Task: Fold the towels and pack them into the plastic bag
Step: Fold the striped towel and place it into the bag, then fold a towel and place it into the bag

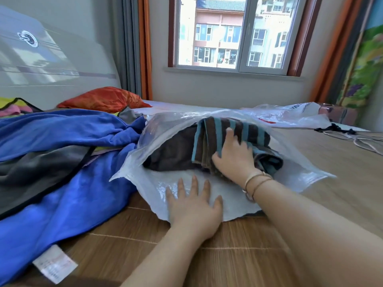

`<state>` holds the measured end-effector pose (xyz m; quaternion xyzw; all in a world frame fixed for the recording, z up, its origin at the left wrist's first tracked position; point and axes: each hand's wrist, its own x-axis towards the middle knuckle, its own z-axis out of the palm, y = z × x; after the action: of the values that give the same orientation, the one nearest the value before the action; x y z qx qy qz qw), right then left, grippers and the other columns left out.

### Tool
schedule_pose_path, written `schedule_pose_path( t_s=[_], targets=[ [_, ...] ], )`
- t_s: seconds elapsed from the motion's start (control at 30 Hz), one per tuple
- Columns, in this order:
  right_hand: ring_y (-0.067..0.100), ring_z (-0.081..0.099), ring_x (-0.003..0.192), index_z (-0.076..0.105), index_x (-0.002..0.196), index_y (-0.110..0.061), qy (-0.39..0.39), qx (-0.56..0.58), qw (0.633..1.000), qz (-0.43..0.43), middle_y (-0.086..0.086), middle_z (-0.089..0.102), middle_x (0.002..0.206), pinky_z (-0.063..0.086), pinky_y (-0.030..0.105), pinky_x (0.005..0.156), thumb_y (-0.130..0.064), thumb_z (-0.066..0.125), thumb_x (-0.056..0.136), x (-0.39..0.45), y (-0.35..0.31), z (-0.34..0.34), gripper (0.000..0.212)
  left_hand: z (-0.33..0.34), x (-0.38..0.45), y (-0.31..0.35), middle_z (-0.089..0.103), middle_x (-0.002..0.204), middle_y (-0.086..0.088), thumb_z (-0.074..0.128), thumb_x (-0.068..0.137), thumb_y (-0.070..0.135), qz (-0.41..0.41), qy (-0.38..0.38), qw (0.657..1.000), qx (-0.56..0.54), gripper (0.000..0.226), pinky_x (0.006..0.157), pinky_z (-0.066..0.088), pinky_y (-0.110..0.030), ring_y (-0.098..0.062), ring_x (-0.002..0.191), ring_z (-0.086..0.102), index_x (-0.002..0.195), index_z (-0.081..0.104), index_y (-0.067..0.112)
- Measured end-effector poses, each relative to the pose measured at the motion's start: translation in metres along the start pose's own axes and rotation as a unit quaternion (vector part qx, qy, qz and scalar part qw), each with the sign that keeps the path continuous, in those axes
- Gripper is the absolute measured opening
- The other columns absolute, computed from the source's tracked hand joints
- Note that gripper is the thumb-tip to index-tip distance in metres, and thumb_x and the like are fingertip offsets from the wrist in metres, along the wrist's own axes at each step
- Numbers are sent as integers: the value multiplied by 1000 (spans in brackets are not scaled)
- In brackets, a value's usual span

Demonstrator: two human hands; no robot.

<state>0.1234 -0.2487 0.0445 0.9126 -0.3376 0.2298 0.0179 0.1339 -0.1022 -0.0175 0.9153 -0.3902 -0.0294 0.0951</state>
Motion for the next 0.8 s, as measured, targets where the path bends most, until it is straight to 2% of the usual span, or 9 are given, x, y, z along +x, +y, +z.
schedule_pose_path(
  t_s=[0.03, 0.07, 0.1, 0.17, 0.43, 0.6, 0.67, 0.73, 0.8],
  targets=[
    [43, 17, 142, -3, 152, -18, -30, -6, 1000, -5, 22, 17, 155, 15, 62, 111, -44, 38, 96, -7, 2, 10, 74, 1, 1, 0, -16, 161, 5, 7, 97, 58, 1, 1, 1000, 4, 61, 114, -15, -58, -30, 147, -19, 153, -6, 37],
    [40, -2, 146, -11, 152, -26, -57, -13, 998, -9, 16, -3, 160, 1, 67, 111, -49, 30, 97, -10, 5, 20, 72, 0, 1, 1, -15, 161, 4, 7, 97, 58, 1, 0, 1000, 10, 61, 113, -15, -59, -30, 147, -18, 153, -6, 37],
    [36, -14, 146, -17, 151, -33, -71, -20, 997, -12, 10, -16, 160, -7, 69, 108, -53, 24, 98, -10, 9, 27, 70, 0, 2, 2, -14, 161, 4, 7, 97, 58, 2, 0, 1000, 17, 61, 112, -16, -61, -31, 147, -18, 153, -6, 37],
    [33, -22, 145, -23, 147, -40, -78, -21, 997, -7, 5, -26, 158, -8, 73, 105, -57, 18, 98, -3, 11, 36, 67, 0, 1, 2, -14, 162, 4, 6, 96, 58, -1, -6, 1000, 29, 61, 109, -16, -63, -31, 147, -18, 152, -7, 38],
    [31, -27, 144, -27, 145, -43, -110, -17, 994, 18, 1, -33, 156, -8, 73, 105, -60, 17, 97, 42, 7, 60, 67, 2, 2, 1, -15, 161, 5, 5, 96, 60, -6, 1, 999, 40, 61, 108, -17, -66, -29, 147, -20, 152, -8, 39],
    [28, -21, 146, -19, 148, -42, -157, 4, 987, -10, 0, -26, 158, -4, 66, 112, -55, 23, 99, 23, 18, 32, 66, 1, 0, 2, -10, 162, 3, 7, 97, 59, -6, -1, 1000, 23, 61, 110, -14, -64, -30, 147, -16, 153, -3, 38],
    [29, -16, 147, -13, 151, -37, -196, 4, 980, -15, 2, -20, 160, 0, 60, 116, -46, 27, 102, 1, 20, 12, 64, -4, -4, 2, 5, 163, 1, 14, 99, 54, 2, 15, 1000, 1, 57, 113, -6, -60, -31, 149, -4, 153, 12, 37],
    [31, -12, 148, -10, 153, -34, -233, 11, 972, -10, 7, -15, 161, 5, 56, 118, -35, 32, 102, -30, 17, -6, 65, -12, -14, 1, 40, 148, 1, 29, 100, 42, 26, 72, 994, -77, 45, 114, 20, -46, -29, 142, 27, 141, 43, 30],
    [32, -10, 148, -8, 153, -30, -250, 36, 967, -19, 11, -11, 161, 9, 52, 119, -26, 35, 101, -64, 11, -20, 68, -22, -36, -4, 58, 127, 4, 41, 97, 29, 25, 120, 968, -221, 34, 94, 40, -31, -20, 122, 51, 126, 59, 24]
  ],
)
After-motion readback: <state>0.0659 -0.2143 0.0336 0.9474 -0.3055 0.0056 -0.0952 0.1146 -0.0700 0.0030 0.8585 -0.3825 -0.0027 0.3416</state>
